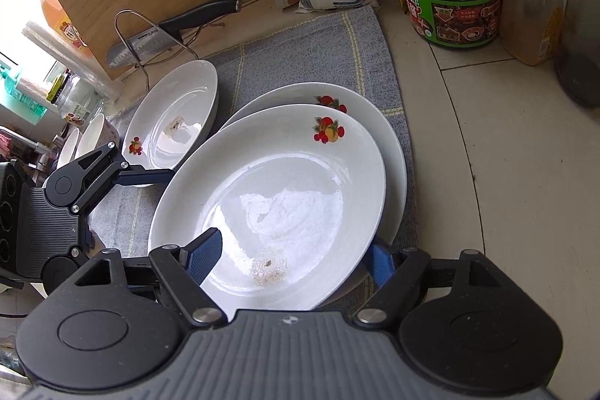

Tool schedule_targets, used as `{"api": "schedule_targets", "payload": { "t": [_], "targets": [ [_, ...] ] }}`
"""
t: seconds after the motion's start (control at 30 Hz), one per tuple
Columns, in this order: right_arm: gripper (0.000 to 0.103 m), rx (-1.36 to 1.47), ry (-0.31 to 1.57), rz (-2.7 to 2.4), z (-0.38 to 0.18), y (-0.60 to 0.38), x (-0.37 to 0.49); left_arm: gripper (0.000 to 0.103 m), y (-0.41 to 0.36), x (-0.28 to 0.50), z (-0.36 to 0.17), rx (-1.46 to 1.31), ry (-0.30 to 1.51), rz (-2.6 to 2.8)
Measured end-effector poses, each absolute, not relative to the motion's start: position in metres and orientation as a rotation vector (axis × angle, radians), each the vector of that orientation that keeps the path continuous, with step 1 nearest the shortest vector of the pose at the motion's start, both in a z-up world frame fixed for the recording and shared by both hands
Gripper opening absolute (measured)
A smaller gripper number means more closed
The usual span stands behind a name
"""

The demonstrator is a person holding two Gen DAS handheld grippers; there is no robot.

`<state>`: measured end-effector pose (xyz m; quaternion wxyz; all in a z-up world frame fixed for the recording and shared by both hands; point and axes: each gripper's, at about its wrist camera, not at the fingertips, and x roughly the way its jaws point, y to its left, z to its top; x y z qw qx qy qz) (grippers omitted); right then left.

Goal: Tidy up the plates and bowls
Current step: 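Lower the held flat plate onto the deep fruit-decal plate with the right gripper, then open the right gripper and lift it off the plate stack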

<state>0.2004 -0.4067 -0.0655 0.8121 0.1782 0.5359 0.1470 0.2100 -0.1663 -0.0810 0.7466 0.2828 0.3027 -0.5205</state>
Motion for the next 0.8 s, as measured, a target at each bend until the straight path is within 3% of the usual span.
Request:
{"api": "schedule_targets", "payload": {
  "t": [0.53,0.8],
  "targets": [
    [0.089,0.356,1.156,0.258,-0.062,-0.403,0.185,0.096,-0.162,0.206,-0.080,0.606,0.664,-1.129],
    [0.101,0.299,1.076,0.247,-0.049,-0.394,0.179,0.097,-0.152,0.199,-0.072,0.560,0.651,-1.085]
  ]
}}
